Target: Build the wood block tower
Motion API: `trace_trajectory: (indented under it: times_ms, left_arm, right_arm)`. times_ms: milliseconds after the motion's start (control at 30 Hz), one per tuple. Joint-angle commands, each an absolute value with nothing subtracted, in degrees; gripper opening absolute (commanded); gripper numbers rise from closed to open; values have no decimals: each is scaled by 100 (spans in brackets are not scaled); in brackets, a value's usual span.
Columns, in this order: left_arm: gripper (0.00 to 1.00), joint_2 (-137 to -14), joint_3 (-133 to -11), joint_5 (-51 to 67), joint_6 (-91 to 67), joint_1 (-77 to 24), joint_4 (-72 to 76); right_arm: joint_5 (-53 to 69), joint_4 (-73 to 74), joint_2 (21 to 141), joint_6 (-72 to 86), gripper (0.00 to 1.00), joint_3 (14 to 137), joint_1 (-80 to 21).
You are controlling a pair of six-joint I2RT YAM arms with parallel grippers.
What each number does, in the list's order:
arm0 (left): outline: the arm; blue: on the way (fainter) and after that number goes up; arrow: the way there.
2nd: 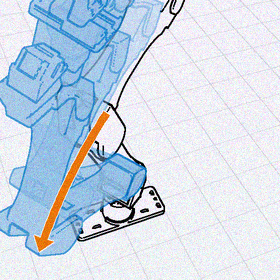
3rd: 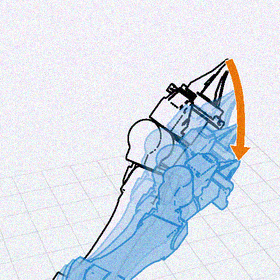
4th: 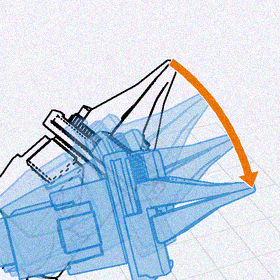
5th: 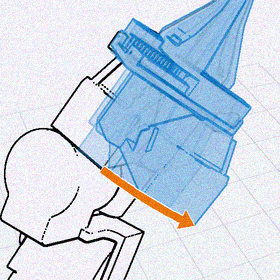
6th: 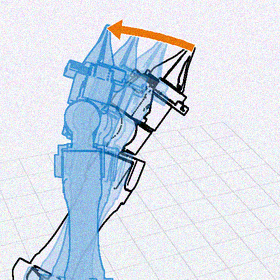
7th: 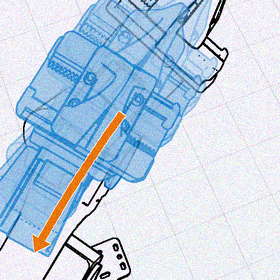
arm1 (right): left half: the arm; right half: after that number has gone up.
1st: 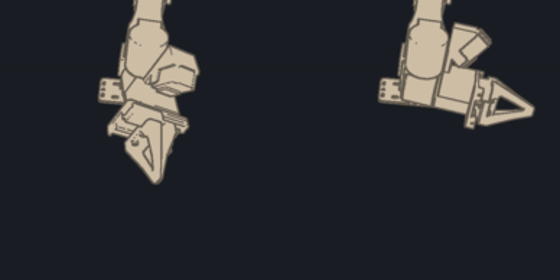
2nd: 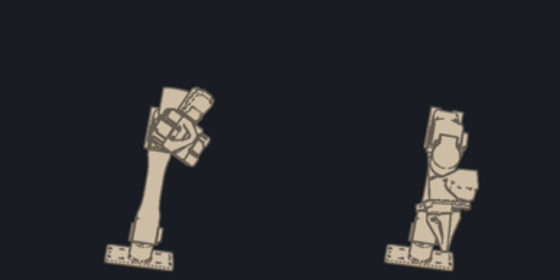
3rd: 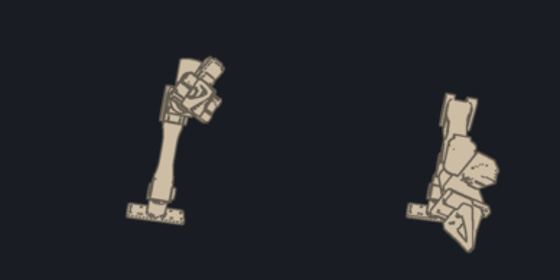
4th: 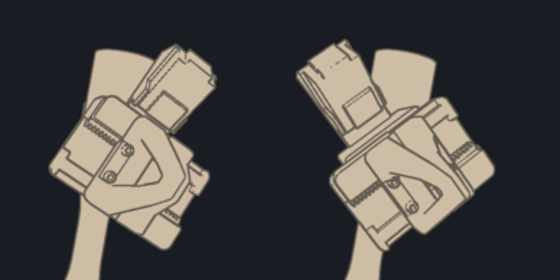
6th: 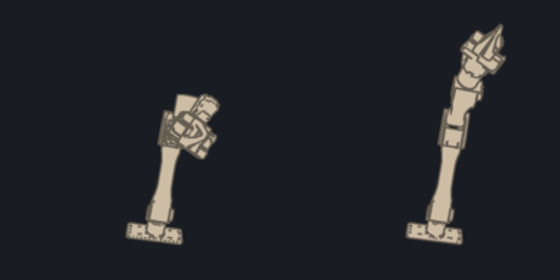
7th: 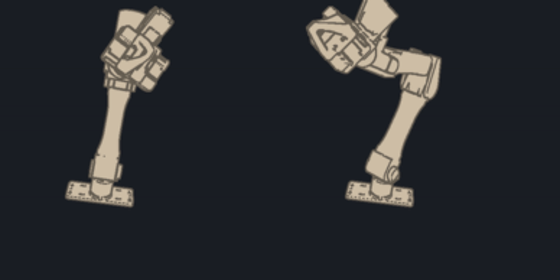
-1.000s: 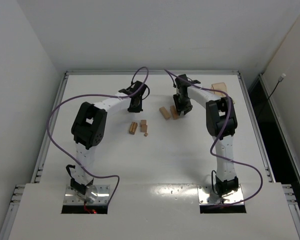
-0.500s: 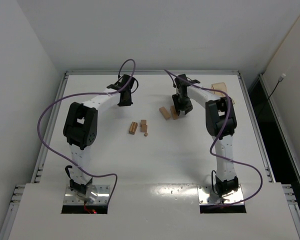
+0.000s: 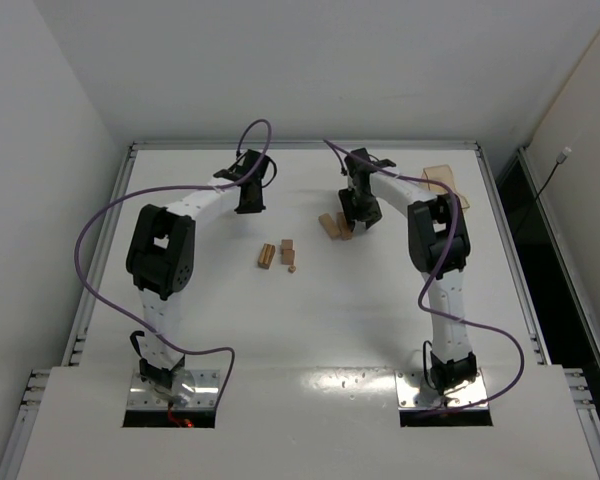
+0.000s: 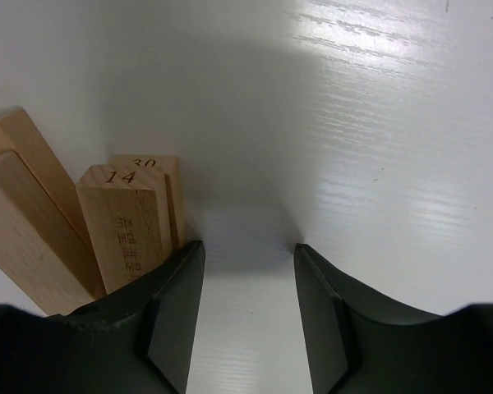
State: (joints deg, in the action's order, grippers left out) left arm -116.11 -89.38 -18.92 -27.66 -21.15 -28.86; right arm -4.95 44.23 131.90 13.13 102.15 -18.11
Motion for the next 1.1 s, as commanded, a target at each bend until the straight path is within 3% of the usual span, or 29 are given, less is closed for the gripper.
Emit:
trace_trajectory:
  times_ms: [0, 767, 1067]
  left_arm:
    - [13, -11259, -8903, -1890, -2769, -2021, -2760]
    - [15, -11312, -9009, -1837, -2716, -1969, -2760]
    - [20, -11312, -9009, -1837, -2716, -1969, -2760]
  right_arm:
    - [-369, 4368, 13307, 1406, 45, 10397, -1854]
    - [-158, 4315, 13465, 1564, 50, 10608, -2012]
    - [-53, 4315, 13465, 1678, 52, 10608, -2118]
